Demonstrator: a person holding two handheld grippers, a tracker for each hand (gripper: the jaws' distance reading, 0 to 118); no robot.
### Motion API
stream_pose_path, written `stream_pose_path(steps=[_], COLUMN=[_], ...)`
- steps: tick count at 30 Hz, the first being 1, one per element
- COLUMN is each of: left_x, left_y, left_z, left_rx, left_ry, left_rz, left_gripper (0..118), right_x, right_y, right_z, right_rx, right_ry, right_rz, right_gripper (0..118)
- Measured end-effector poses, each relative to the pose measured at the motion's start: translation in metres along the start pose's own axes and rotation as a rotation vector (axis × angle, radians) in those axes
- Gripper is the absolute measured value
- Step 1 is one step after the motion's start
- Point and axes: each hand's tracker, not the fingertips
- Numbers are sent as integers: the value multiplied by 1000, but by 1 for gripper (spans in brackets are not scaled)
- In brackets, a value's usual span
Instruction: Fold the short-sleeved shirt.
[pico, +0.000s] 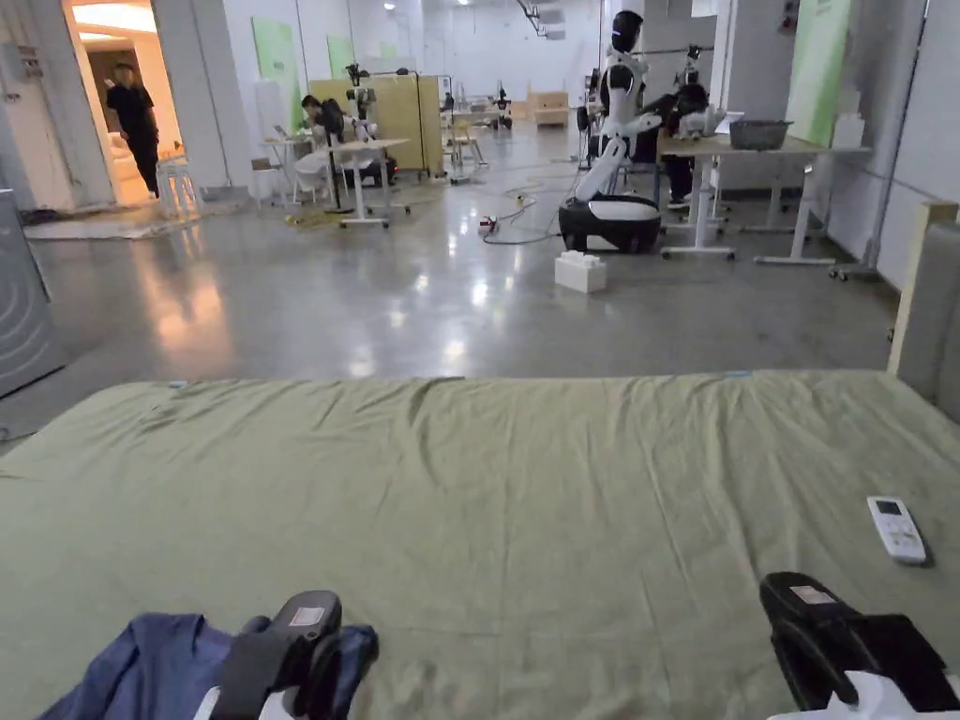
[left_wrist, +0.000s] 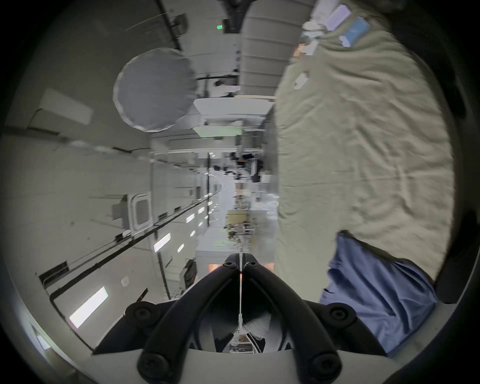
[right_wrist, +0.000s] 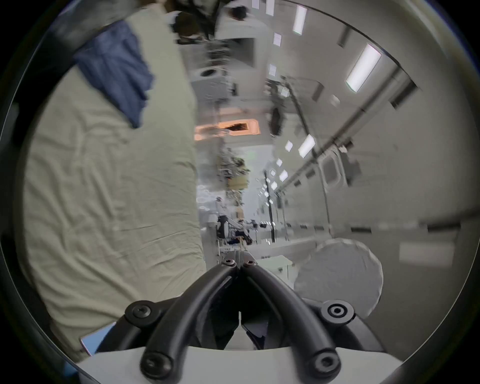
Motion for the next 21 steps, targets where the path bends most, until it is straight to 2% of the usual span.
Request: stream_pose_path(steps=[2,4,5,6,8,9,11,13,14,15,16,17,18,19,21], left_x=[10,7,0,-11,-45,-60,-75,-75,-70,-65,-61,-60,-62,-65,-72], left_y=[2,2,3,2,-3,-8,-37,-72,-78,-78,-67,-63,-59,-58,-50], left_z=[2,2,1,1,2,3,8,12,15,19,29,36,42,46,46], left_rx=[7,-2,-18,-29,-60,-77,-34,49,44,44,59,56,47,63,94], left_ry=[-41,-36,-21,2,9,-13,-77,-101,-103,-86,-21,40,76,63,47], left_rz=[8,31,86,202,556,785,1290,1701,1785,1810,1763,1738,1727,1739,1750], left_gripper=[1,1,1,1,1,1,1,1,1,1,1,1,1,1,1], right_x=[-17,-23,-22,-15,4,22,45,53,51,42,41,44,47,45,52], right_y=[2,6,8,7,10,4,-19,-43,-54,-60,-62,-61,-59,-50,-45], right_z=[3,3,3,2,-2,-2,3,11,13,14,18,16,17,17,17], right_rx=[45,46,38,20,-74,-108,-172,-146,-132,-177,-207,-167,-173,-190,-137], right_ry=[7,39,23,-8,-103,-155,-217,-205,-191,-130,-174,-182,-216,-199,-204], right_rz=[84,123,91,13,-276,-465,-912,-1362,-1540,-1757,-1817,-1798,-1742,-1733,-1658], right_gripper=[0,0,0,0,0,0,0,0,0,0,0,0,0,0,0])
